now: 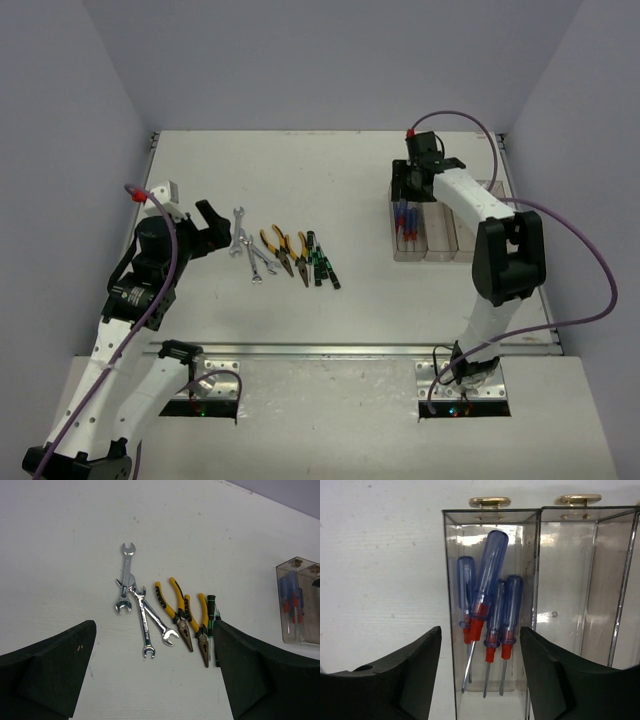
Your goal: Sort the tools into containers
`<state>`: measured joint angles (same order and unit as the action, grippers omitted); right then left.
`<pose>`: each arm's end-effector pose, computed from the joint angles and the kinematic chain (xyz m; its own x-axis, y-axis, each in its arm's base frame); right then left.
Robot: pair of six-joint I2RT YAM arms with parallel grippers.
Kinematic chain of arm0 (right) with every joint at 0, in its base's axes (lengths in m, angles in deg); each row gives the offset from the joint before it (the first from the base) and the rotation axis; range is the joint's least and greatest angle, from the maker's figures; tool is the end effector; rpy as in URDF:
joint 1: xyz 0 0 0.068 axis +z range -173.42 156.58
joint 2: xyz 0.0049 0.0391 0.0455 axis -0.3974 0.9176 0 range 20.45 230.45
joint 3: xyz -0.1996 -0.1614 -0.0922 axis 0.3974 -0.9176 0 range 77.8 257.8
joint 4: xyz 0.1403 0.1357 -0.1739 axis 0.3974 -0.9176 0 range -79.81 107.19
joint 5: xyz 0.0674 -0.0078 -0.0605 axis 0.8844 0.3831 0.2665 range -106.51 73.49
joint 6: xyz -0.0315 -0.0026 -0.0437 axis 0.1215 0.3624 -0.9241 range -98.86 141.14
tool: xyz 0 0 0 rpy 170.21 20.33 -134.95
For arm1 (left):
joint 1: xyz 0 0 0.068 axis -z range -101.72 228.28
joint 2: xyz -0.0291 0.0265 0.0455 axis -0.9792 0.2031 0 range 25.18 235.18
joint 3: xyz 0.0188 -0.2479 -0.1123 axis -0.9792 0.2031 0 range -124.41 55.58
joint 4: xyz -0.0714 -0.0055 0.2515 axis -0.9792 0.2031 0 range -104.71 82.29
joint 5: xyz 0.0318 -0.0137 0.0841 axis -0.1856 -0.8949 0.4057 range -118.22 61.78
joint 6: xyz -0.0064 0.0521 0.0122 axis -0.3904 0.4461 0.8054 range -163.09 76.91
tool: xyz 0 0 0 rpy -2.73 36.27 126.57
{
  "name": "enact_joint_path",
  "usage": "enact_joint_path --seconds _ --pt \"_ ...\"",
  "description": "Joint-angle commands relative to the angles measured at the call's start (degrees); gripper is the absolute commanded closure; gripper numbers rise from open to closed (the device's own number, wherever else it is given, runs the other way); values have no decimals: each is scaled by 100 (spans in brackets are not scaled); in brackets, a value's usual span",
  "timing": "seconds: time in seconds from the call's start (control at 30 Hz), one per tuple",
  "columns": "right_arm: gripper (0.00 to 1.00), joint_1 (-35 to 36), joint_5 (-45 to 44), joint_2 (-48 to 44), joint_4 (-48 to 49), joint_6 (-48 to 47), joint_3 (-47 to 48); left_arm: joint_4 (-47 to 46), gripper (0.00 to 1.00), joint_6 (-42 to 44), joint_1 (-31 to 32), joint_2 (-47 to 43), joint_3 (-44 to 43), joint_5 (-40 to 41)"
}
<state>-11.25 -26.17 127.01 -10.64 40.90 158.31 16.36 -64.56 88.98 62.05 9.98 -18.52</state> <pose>0.3981 0.0797 0.2247 -0.7807 0.1727 -0.6006 0.1624 0.9841 0.0718 0.1415 -0.0206 0.3270 -0.3584 -0.2996 -0.8842 -0.1088 0.9541 -0.2791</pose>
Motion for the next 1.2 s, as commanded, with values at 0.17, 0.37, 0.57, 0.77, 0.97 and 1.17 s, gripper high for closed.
enact_joint_path --seconds 0.17,0.37,0.57,0.77,0.97,1.17 --pt "40 1742 57 -771 426 -67 -433 -208 0 -40 11 -13 -11 153" --pt "63 2600 -218 -131 135 386 -293 -202 0 -41 11 5 -10 168" --pt "70 3070 -138 182 195 700 -598 -198 0 -50 11 -45 -10 140" --pt "71 3239 48 479 188 825 -684 -198 0 -50 20 -134 -1 128" --pt "72 3300 122 523 235 924 -887 -207 0 -41 20 -153 -9 102" --pt "79 3319 -139 776 142 992 -1082 -207 0 -41 28 -196 -1 93"
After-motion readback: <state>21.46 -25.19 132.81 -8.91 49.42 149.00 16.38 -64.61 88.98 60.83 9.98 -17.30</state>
